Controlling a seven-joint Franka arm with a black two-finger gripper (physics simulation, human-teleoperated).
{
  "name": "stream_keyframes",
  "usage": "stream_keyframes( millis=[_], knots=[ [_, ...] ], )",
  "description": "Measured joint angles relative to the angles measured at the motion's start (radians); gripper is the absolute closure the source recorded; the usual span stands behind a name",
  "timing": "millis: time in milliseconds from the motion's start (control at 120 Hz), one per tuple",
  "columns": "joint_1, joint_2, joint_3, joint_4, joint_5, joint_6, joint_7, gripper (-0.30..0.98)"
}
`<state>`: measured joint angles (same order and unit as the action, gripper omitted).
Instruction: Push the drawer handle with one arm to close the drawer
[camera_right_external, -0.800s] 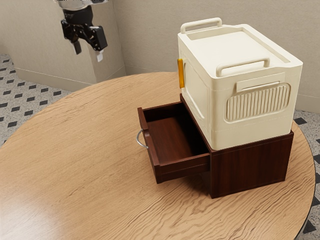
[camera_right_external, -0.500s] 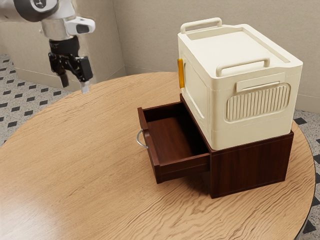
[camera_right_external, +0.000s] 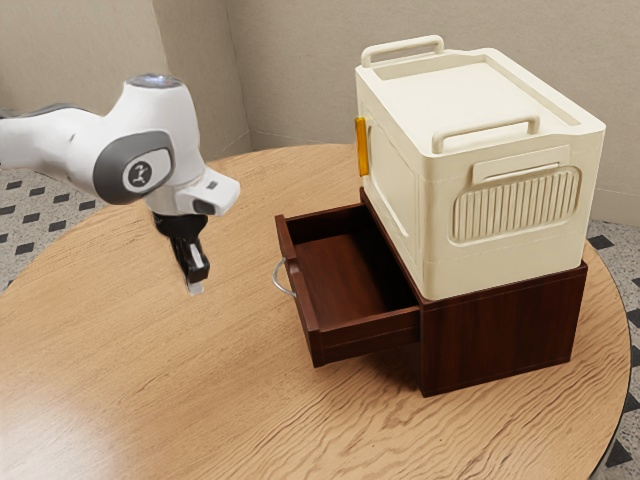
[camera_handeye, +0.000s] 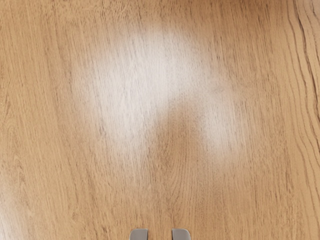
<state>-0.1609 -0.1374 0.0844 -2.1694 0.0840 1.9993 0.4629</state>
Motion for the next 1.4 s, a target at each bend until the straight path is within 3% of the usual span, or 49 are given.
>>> stream_keyframes(
  millis=[433, 750, 1400],
  knots=[
    [0.014, 0.187, -0.025, 0.051, -0.013, 0.255, 0.262, 0.78],
    [-0.001, 0.271, -0.055, 0.126, -0.101, 0.289, 0.378, 0.79],
    [0.000, 0.429, -0.128, 0.334, -0.191, 0.295, 0.494, 0.79]
  ],
)
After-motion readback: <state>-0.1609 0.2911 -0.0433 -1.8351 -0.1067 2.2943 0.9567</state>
